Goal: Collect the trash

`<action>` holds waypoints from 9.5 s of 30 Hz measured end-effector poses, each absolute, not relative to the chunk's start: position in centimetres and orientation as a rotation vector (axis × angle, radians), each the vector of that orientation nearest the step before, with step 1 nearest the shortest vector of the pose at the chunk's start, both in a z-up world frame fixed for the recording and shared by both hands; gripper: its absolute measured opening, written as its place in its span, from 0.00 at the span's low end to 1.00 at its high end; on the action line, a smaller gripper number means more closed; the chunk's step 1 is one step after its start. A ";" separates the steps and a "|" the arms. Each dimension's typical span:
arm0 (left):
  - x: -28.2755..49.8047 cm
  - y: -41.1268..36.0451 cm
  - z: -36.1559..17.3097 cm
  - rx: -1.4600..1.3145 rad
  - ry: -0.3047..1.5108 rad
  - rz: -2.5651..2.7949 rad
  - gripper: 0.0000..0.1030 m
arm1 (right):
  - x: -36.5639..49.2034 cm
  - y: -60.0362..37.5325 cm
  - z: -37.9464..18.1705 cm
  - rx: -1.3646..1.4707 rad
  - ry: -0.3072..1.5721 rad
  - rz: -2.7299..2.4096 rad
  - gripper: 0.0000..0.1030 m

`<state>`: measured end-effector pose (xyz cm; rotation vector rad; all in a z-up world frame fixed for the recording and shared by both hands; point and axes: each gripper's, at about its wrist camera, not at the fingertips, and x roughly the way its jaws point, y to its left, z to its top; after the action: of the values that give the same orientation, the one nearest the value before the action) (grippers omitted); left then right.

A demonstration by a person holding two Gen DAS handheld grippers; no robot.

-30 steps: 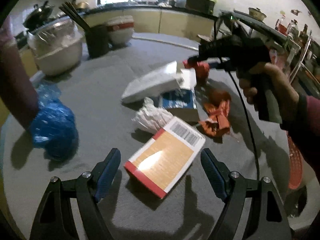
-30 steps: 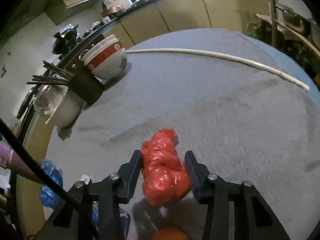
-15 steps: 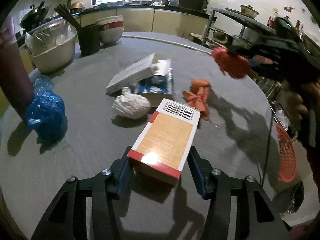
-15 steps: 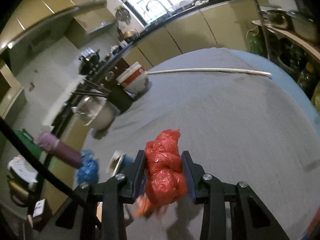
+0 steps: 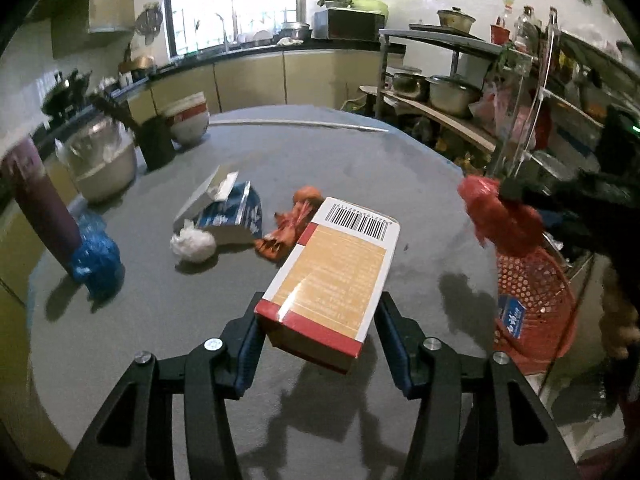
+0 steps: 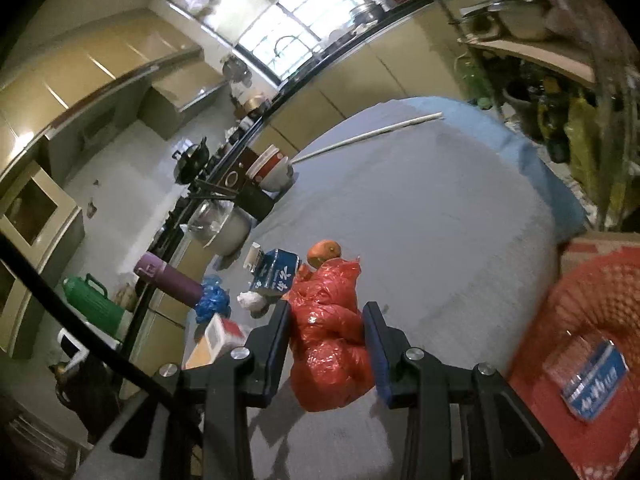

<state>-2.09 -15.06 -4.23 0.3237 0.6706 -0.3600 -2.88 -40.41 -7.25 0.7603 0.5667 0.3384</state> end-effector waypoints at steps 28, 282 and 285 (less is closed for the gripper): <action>-5.5 -26.9 -3.0 0.553 0.562 -0.307 0.54 | -12.5 -47.3 -8.2 0.793 0.429 0.219 0.38; -8.9 -36.9 -6.9 0.533 0.755 -0.878 0.24 | -18.0 -56.5 -14.2 0.910 0.409 -0.100 0.45; -9.0 -37.2 -7.2 0.529 0.765 -0.892 0.24 | -17.8 -56.7 -14.8 0.937 0.416 -0.100 0.45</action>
<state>-9.04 -37.24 -7.22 0.5295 0.7647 -0.8920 -17.82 -56.67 -14.75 0.9370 0.4159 -0.1004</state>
